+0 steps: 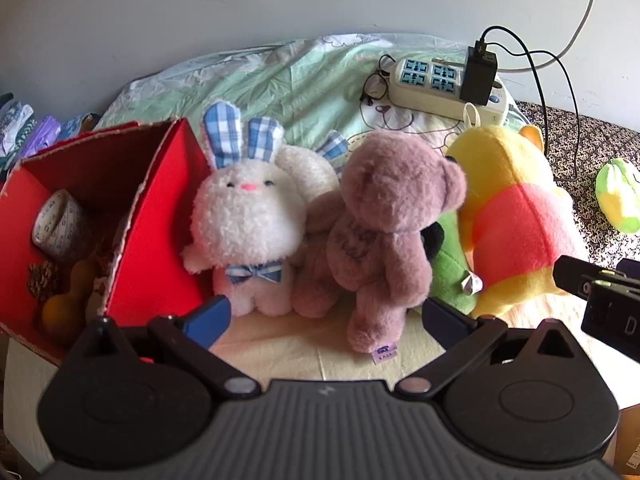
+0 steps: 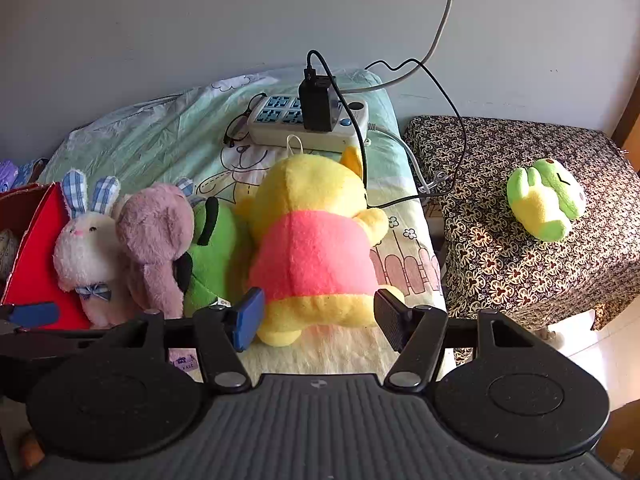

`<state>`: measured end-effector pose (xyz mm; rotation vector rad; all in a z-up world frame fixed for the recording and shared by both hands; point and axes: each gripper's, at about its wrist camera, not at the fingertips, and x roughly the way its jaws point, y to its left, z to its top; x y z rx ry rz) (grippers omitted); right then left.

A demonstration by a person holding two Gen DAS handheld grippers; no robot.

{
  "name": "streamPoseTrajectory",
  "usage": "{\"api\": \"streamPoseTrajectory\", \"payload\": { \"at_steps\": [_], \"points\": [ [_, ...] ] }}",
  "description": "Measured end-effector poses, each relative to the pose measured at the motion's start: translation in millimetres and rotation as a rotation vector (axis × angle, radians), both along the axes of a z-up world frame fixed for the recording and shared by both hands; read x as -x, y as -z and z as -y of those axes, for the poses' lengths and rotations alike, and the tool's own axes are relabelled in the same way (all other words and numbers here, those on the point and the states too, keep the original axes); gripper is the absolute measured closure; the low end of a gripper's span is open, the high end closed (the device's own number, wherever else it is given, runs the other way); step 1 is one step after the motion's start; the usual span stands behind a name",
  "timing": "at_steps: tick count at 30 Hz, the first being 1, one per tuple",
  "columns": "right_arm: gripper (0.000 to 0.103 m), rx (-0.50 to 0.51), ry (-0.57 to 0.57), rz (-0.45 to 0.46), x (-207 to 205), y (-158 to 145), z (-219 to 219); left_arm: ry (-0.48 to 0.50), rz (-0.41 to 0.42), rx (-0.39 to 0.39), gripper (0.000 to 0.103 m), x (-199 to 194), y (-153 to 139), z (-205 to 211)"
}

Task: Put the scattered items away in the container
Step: 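Reach the right gripper toward the yellow-and-red tiger plush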

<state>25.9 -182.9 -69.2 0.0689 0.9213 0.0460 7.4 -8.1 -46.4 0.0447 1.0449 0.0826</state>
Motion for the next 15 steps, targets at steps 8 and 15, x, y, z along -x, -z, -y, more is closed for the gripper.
{"api": "streamPoseTrajectory", "payload": {
  "at_steps": [8,15],
  "points": [
    [0.043,-0.061,0.019,-0.022,-9,11,22,0.053,0.003,-0.008,0.001,2,-1,21],
    [0.043,-0.124,0.046,-0.04,-20,17,34,0.063,-0.031,-0.047,0.001,-6,7,30]
  ]
}}
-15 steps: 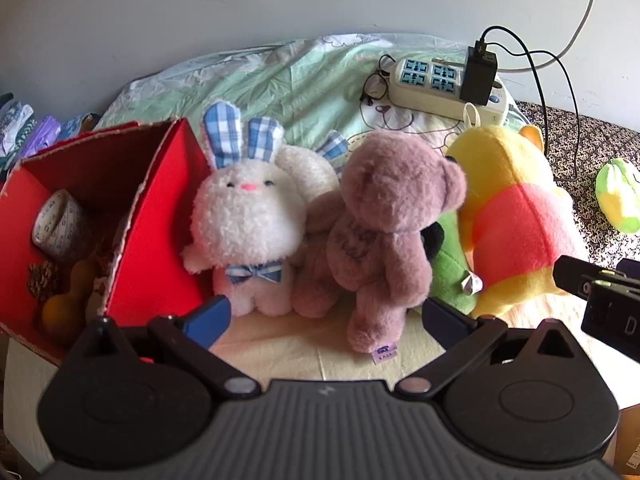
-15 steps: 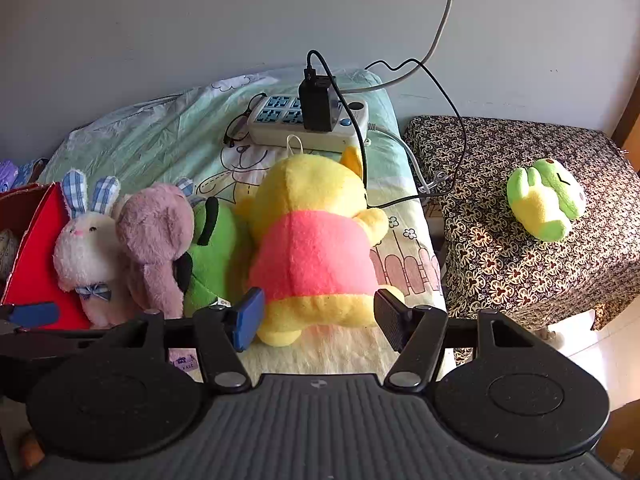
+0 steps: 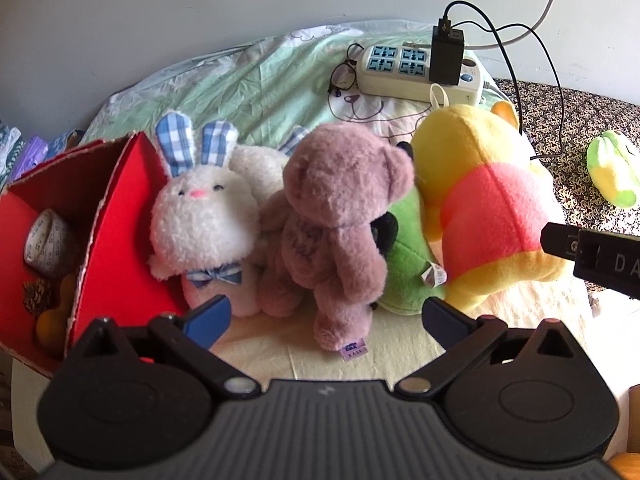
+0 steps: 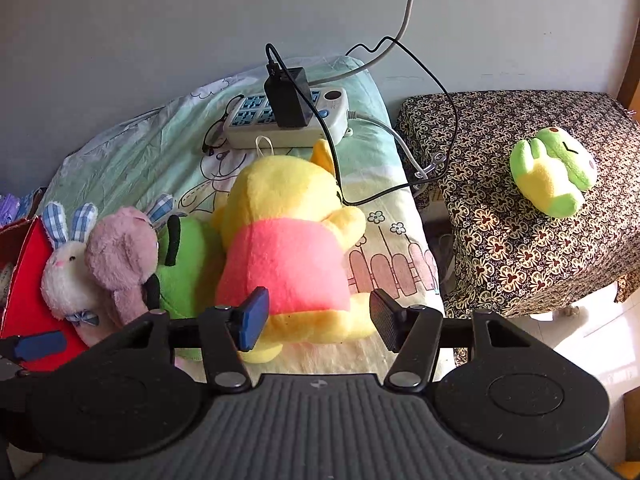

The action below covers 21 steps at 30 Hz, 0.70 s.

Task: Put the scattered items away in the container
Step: 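Reach the right gripper toward the yellow-and-red tiger plush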

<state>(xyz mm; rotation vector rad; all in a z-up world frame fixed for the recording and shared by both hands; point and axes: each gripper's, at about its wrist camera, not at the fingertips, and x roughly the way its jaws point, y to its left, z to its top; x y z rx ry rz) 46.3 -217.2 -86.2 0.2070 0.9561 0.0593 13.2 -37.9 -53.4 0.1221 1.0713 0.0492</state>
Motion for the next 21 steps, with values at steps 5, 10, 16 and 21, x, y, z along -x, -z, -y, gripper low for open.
{"api": "streamPoseTrajectory", "payload": {
  "at_steps": [5,10,16,21],
  "points": [
    [0.043,-0.011,-0.035,-0.008,-15,-3,1,0.032,-0.001,-0.028,0.001,-10,2,6],
    [0.041,-0.007,-0.05,-0.004,-32,-9,6,0.053,-0.011,-0.034,0.001,-21,5,8],
    [0.037,-0.026,-0.065,-0.027,-45,-5,5,0.053,-0.017,-0.014,0.001,-33,6,10],
    [0.036,-0.064,-0.052,-0.053,-53,6,12,0.083,-0.023,0.052,0.001,-34,7,15]
  ]
}}
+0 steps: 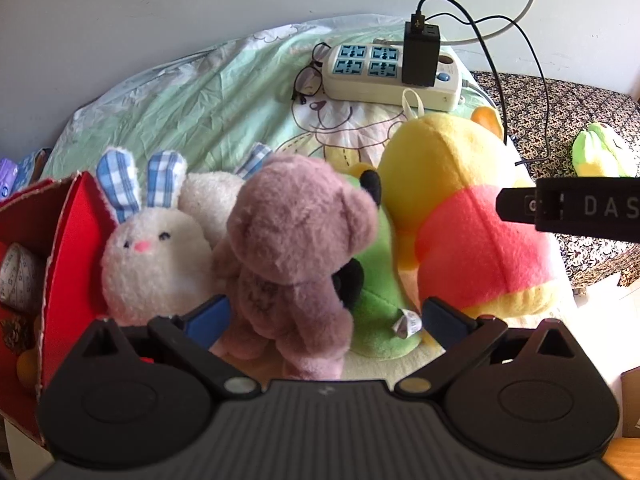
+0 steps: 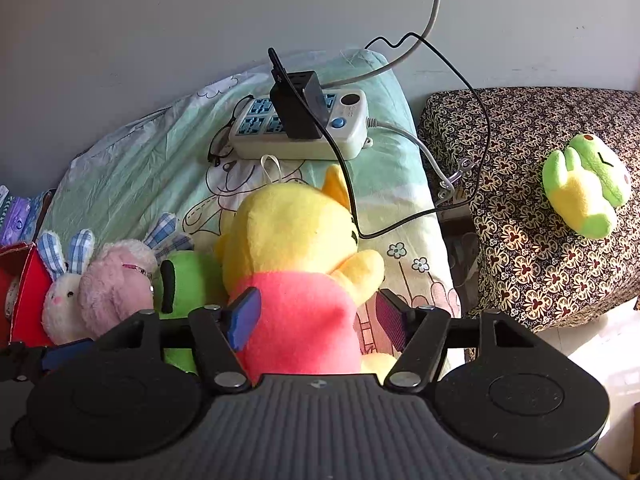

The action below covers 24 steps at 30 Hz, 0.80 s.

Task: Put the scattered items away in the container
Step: 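Reach the right gripper toward the yellow-and-red tiger plush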

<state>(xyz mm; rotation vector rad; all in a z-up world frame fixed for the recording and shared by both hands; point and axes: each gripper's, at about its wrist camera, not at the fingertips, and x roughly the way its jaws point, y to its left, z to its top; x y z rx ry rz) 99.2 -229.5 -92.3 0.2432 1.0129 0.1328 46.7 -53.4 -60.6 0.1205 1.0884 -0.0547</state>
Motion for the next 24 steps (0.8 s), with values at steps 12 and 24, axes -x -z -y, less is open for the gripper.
{"api": "streamPoseTrajectory", "payload": {
  "at_steps": [12,24],
  "points": [
    [0.021,-0.128,0.019,-0.043,-28,27,16,0.068,0.111,0.118,0.002,4,-2,13],
    [0.018,-0.266,0.067,-0.085,-26,43,45,0.27,0.239,0.176,0.003,41,-23,37]
  ]
}}
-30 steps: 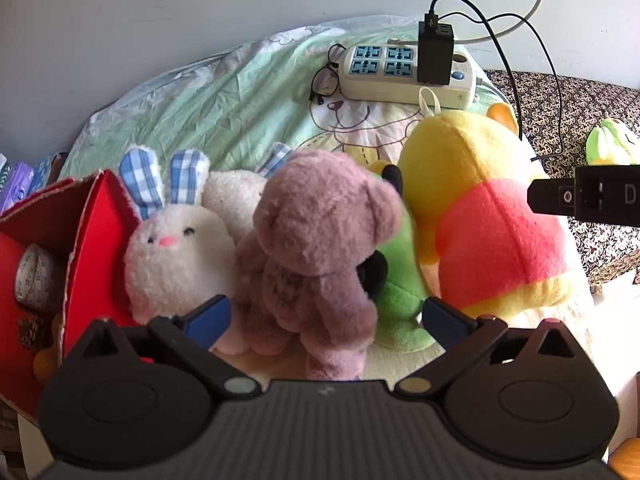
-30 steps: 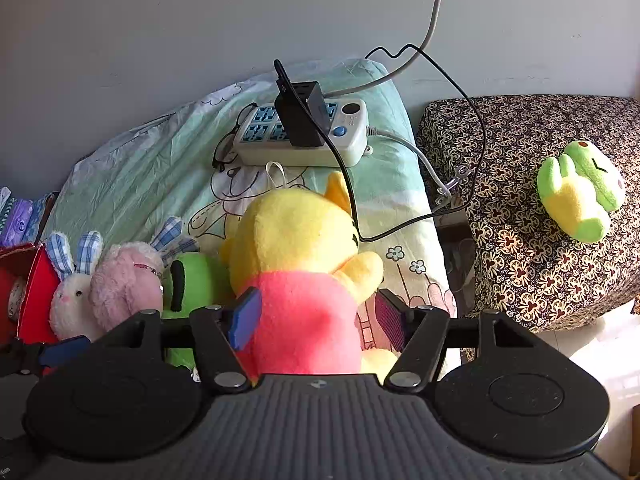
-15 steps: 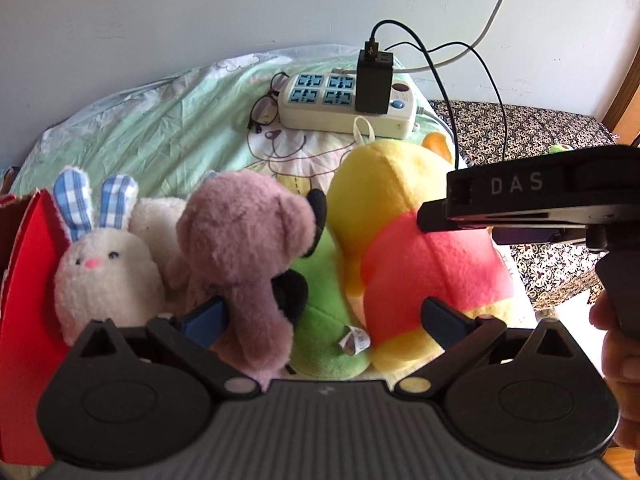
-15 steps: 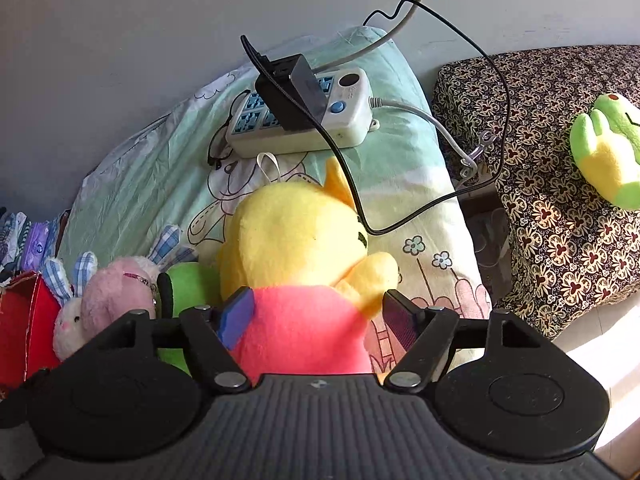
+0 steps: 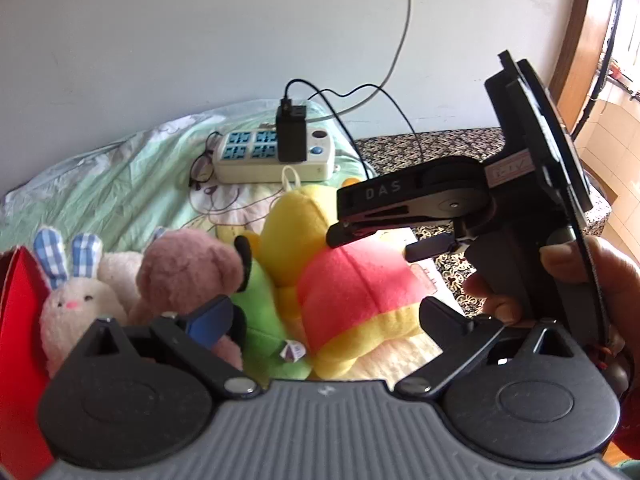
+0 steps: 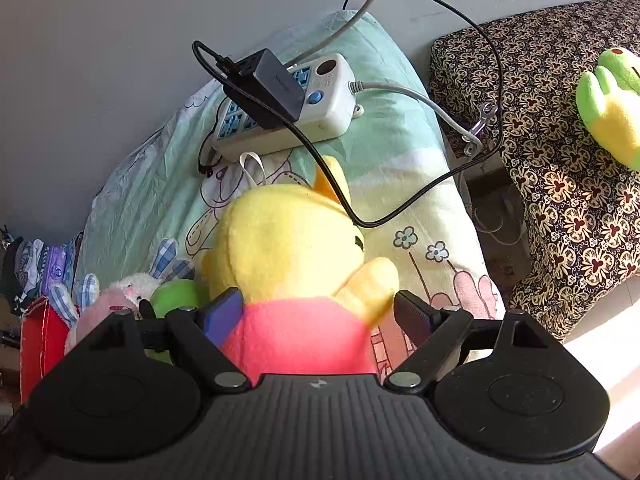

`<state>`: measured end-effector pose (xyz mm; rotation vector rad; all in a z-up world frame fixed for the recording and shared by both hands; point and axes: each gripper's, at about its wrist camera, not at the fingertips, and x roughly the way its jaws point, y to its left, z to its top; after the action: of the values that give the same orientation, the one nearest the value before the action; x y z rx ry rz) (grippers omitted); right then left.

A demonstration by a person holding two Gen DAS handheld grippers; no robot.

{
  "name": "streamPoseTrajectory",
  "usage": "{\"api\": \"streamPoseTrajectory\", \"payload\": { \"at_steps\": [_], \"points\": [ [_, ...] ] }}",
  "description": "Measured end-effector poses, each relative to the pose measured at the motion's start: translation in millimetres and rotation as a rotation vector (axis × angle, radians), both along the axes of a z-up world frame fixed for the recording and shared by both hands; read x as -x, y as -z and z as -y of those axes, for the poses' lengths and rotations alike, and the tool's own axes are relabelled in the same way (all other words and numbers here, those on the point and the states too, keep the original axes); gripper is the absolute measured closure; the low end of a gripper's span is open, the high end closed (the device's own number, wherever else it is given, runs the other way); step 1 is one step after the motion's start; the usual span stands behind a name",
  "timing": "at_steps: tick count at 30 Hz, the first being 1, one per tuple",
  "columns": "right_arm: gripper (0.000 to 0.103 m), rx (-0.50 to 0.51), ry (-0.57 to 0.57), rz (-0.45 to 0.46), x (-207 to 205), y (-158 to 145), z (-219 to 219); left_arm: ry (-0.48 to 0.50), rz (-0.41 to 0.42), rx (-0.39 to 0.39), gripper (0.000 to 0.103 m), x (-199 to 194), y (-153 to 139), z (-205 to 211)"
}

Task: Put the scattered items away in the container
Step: 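Reach the right gripper toward the yellow-and-red tiger plush, then grasp the yellow-and-red tiger plush with the right gripper and lift it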

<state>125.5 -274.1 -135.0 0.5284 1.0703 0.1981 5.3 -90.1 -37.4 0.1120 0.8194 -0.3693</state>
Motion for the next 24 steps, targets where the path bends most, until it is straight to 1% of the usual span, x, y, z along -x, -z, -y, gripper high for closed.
{"api": "streamPoseTrajectory", "payload": {
  "at_steps": [2,3,4,6,7,9,10,12,13,14,16,17,20,22,24],
  "points": [
    [0.018,-0.035,0.008,-0.015,-1,4,5,0.022,0.004,-0.005,0.003,-5,8,9],
    [0.018,-0.031,0.002,-0.015,-2,4,5,0.032,-0.002,-0.017,0.003,-10,13,14],
    [0.015,-0.012,-0.001,-0.009,-3,4,4,0.042,-0.008,-0.026,0.005,-14,19,19],
    [0.013,-0.014,-0.015,-0.006,-5,6,5,0.047,-0.047,-0.007,0.005,-26,30,19],
    [0.015,-0.035,-0.04,-0.012,-7,8,4,0.046,-0.074,0.019,0.004,-32,34,17],
    [0.02,-0.102,-0.066,-0.039,-8,13,6,0.044,-0.12,0.08,0.005,-40,41,11],
    [0.023,-0.13,-0.074,-0.045,-8,14,6,0.041,-0.133,0.086,0.007,-43,45,10],
    [0.033,-0.167,-0.083,-0.045,-8,14,7,0.046,-0.165,0.097,0.015,-47,54,10],
    [0.034,-0.179,-0.087,-0.043,-7,13,7,0.053,-0.183,0.11,0.02,-48,57,10],
    [0.038,-0.181,-0.095,-0.035,-5,10,7,0.061,-0.188,0.123,0.024,-47,57,11],
    [0.042,-0.174,-0.11,-0.021,0,3,5,0.076,-0.175,0.12,0.026,-42,54,15],
    [0.042,-0.17,-0.117,-0.015,3,-1,4,0.085,-0.17,0.114,0.026,-39,53,17],
    [0.045,-0.158,-0.131,0.001,17,-13,5,0.102,-0.173,0.135,0.032,-30,45,15],
    [0.045,-0.146,-0.138,0.004,30,-22,7,0.122,-0.18,0.162,0.033,-20,36,11],
    [0.045,-0.11,-0.159,-0.007,49,-31,5,0.163,-0.192,0.188,0.033,-4,28,5]
  ]
}}
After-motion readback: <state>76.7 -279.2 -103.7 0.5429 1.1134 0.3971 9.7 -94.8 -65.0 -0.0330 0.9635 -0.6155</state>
